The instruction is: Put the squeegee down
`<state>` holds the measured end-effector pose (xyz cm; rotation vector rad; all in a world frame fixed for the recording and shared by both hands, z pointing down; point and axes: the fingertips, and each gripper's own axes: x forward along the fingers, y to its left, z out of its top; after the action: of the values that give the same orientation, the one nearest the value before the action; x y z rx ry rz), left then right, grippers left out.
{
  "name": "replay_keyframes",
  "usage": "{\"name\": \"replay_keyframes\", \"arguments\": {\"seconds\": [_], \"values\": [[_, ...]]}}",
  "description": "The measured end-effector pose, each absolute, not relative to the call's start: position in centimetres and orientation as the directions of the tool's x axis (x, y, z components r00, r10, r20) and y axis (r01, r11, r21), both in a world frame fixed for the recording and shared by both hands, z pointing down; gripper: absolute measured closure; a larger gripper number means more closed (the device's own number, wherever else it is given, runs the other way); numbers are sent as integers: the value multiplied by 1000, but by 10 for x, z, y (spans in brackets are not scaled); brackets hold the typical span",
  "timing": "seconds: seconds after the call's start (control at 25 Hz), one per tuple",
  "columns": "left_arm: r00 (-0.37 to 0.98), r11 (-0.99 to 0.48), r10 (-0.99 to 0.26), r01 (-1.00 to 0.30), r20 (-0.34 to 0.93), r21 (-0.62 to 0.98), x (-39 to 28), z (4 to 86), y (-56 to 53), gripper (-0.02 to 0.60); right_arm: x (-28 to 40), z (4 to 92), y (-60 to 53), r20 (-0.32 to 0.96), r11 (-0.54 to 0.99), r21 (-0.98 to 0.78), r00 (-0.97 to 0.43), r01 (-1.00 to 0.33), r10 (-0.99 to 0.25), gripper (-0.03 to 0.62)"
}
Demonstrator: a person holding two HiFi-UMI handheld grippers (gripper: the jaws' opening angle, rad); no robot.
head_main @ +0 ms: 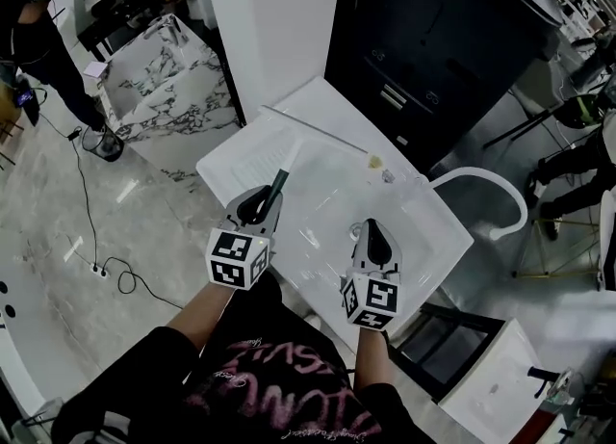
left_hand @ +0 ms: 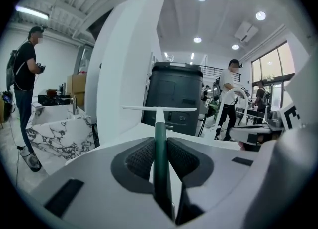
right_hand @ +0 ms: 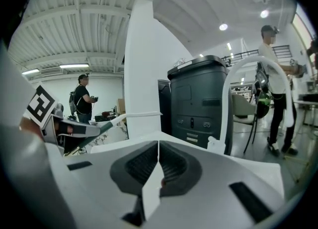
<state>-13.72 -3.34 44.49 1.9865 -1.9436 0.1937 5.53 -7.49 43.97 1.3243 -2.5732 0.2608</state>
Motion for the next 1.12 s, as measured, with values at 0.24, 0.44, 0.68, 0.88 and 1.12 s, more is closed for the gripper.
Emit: {"name": "replay_keyframes", "arguments": {"seconds": [0.24, 0.44, 0.68, 0.88, 1.12], "values": [[112, -52, -930, -983, 350, 176, -155, 451, -59, 497, 34, 446, -91, 324, 536, -38, -518, -843, -792, 572], [165, -102, -918, -977, 361, 189, -175, 457, -81, 497, 12, 449, -103, 348, 501, -25, -478, -865, -807, 572], [242, -175, -897, -963, 371, 205, -192, 462, -105, 497, -9, 447, -118, 366, 444, -10, -417, -896, -832, 572], [315, -242, -872, -943, 375, 229, -199, 468, -122, 497, -21, 449, -128, 383, 384, 3, -353, -923, -853, 572], [384, -308, -840, -919, 382, 247, -207, 476, -141, 497, -33, 454, -138, 400, 318, 3, -290, -948, -869, 572]]}}
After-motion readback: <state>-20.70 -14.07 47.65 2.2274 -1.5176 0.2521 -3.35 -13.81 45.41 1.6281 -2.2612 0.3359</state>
